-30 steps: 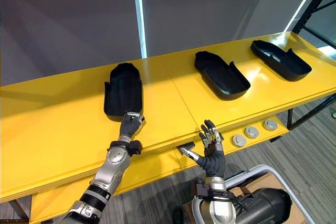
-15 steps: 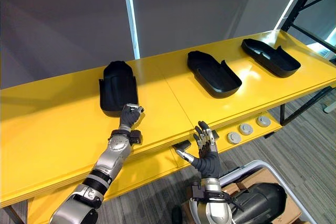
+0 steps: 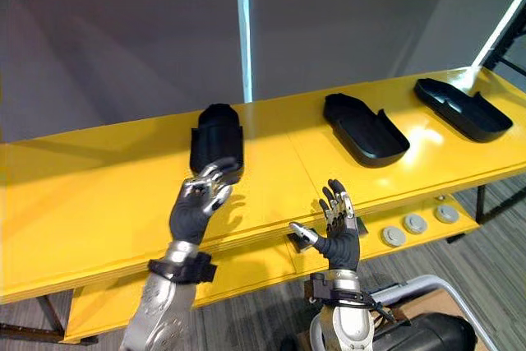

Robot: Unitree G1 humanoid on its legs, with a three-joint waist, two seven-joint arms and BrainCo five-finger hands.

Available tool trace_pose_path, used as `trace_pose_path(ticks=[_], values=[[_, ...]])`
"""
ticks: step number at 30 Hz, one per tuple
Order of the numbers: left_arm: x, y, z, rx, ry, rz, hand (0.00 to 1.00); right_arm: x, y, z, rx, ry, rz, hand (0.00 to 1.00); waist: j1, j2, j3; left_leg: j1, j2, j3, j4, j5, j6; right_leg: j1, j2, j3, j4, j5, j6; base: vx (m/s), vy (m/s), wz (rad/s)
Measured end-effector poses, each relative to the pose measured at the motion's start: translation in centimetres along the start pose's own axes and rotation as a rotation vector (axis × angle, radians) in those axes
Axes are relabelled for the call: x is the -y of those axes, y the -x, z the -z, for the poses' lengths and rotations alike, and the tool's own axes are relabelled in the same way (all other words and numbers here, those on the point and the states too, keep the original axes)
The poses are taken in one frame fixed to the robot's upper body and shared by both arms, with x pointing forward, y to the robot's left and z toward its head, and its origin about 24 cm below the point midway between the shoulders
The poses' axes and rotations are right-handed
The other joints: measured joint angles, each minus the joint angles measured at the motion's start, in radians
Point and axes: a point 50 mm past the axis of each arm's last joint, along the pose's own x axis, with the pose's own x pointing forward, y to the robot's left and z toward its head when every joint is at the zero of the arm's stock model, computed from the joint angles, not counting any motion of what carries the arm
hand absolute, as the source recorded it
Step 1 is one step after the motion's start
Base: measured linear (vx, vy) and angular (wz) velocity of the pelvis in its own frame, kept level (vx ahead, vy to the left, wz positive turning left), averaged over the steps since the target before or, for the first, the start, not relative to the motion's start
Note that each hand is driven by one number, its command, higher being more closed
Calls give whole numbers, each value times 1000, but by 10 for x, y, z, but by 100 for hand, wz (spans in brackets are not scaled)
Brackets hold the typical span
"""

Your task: Walk over and take plastic housings, then place them on the shelf

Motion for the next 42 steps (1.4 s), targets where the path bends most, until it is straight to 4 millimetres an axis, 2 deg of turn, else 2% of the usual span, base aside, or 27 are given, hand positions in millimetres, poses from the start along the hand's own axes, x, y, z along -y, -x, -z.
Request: trace_pose_path(ticks=[4,7,9,10,11,12,13,14,16,17,18,20,21,22,23,24,25,26,28,30,32,33,34,35,37,40,42], values=[[-2,4,-1,22,-6,-32,0,12,2,2,-10,24,59,0,1,-2,-12,5,-8,-24,0,8,12,20,-8,-28,0,-2,2,-30,2,22],[-5,7,-4,54,-22,-93,0,20,3,3,-12,27,118,0,5,-4,-12,33,-5,17,10,-4,0,25,-3,22,3,0,-1,-17,16,-45],[-10,9,-6,73,-61,-137,0,17,2,3,-6,7,124,0,13,-18,-4,-8,31,72,178,-99,-3,7,9,98,17,7,-10,-47,0,-112],[-15,9,-9,92,-67,-180,0,18,2,2,8,-5,133,0,31,-17,-3,-80,79,44,379,-185,-4,-23,31,167,40,7,-14,-61,-15,-184],[-23,11,-13,117,-86,-240,0,15,-3,0,25,-26,122,0,55,-18,-1,-147,101,-103,540,-238,16,-54,60,260,60,5,-15,-45,36,-235],[-30,13,-16,136,-106,-287,0,13,-8,-3,49,-21,98,0,64,-5,2,-184,102,-249,628,-279,-8,-79,92,321,70,2,-13,-71,190,-288],[-40,16,-21,159,-163,-347,0,13,-14,-9,84,3,67,0,73,36,7,-194,92,-448,699,-348,-85,-115,152,385,88,2,-12,-61,242,-233],[-42,17,-23,165,-183,-365,0,14,-14,-9,82,12,61,0,74,45,3,-189,86,-503,701,-375,-85,-132,167,405,97,4,-10,-58,250,-179],[-43,11,-27,202,-197,-374,0,21,-6,-7,60,18,85,0,41,43,17,-183,58,-597,670,-428,-64,-174,173,436,122,11,4,-67,203,-51],[-37,4,-29,228,-176,-353,0,26,7,-5,26,-2,120,0,27,31,42,-157,46,-599,622,-468,-56,-208,163,440,180,15,19,-138,241,-19],[-33,1,-29,237,-171,-340,0,27,18,-1,-13,-31,146,0,29,3,63,-138,17,-576,618,-458,-43,-225,146,460,235,-2,41,-151,227,-17],[-25,-1,-27,242,-158,-323,0,22,40,-8,-35,-103,168,0,25,-12,69,-125,-26,-518,635,-457,-31,-239,122,521,262,4,54,-137,257,-80],[-19,-2,-30,260,-153,-307,0,18,46,-16,-18,-137,164,0,29,-22,67,-141,-42,-442,647,-461,-7,-251,114,587,218,64,70,-136,294,-150],[-18,-2,-34,280,-162,-299,0,14,44,-18,-6,-152,147,0,33,-27,68,-146,-37,-392,645,-458,14,-260,110,607,176,125,62,-253,352,-222],[-17,-3,-40,308,-176,-288,0,8,35,-17,10,-175,116,0,43,-41,66,-163,-18,-279,622,-438,47,-263,115,573,25,325,-14,-293,223,-246],[-19,-8,-41,322,-190,-282,0,4,26,-14,26,-186,97,0,51,-45,89,-169,7,-193,598,-410,60,-275,113,338,66,290,-50,-370,270,-232],[-21,-10,-40,319,-201,-288,0,3,22,-10,21,-185,92,0,59,-41,93,-169,21,-153,581,-395,67,-282,107,231,132,202,-93,-297,177,-221],[-27,-9,-41,323,-219,-310,0,0,12,-1,4,-188,74,0,81,-36,96,-155,57,-68,539,-365,68,-281,102,94,259,50,-110,-250,150,-187],[-33,-9,-44,337,-239,-334,0,-5,4,10,-23,-182,53,0,87,-20,111,-150,98,-7,494,-323,62,-249,79,40,409,-111,-92,-208,63,-148],[-38,-6,-41,315,-248,-352,0,-7,6,23,-78,-173,33,0,101,-22,122,-135,126,47,448,-293,54,-181,14,17,520,-239,-63,-182,-93,-82],[-44,0,-39,290,-249,-378,0,-9,7,29,-104,-171,14,0,110,-26,120,-141,136,78,431,-280,36,-128,-22,-4,491,-275,-33,-149,-204,-63],[-47,3,-38,274,-260,-387,0,-11,6,31,-115,-173,5,0,116,-48,113,-162,130,86,430,-272,9,-95,-24,0,379,-292,-4,-136,-282,-52],[-49,4,-37,267,-266,-390,0,-12,4,31,-113,-173,-2,0,117,-50,116,-177,130,86,432,-266,0,-83,-16,-1,320,-310,-4,-101,-281,-51],[-52,7,-34,243,-269,-412,0,-13,-2,32,-113,-159,-30,0,121,-34,125,-204,144,75,415,-253,-11,-83,25,11,237,-251,-22,-33,-133,-44],[-57,9,-31,226,-276,-440,0,-16,-8,33,-113,-145,-56,0,140,-30,128,-242,177,59,408,-214,-24,-83,83,32,131,-168,-51,-12,-194,-55],[-72,7,-11,130,-296,-495,0,-11,-13,30,-92,-105,-35,0,137,-23,160,-252,196,15,385,-183,-55,-77,113,-8,116,-149,-69,19,-168,16],[-82,9,11,36,-306,-531,0,0,-24,29,-68,-50,25,0,134,-10,173,-250,176,-56,323,-144,-64,-78,111,-59,128,-149,-69,33,-79,66]])
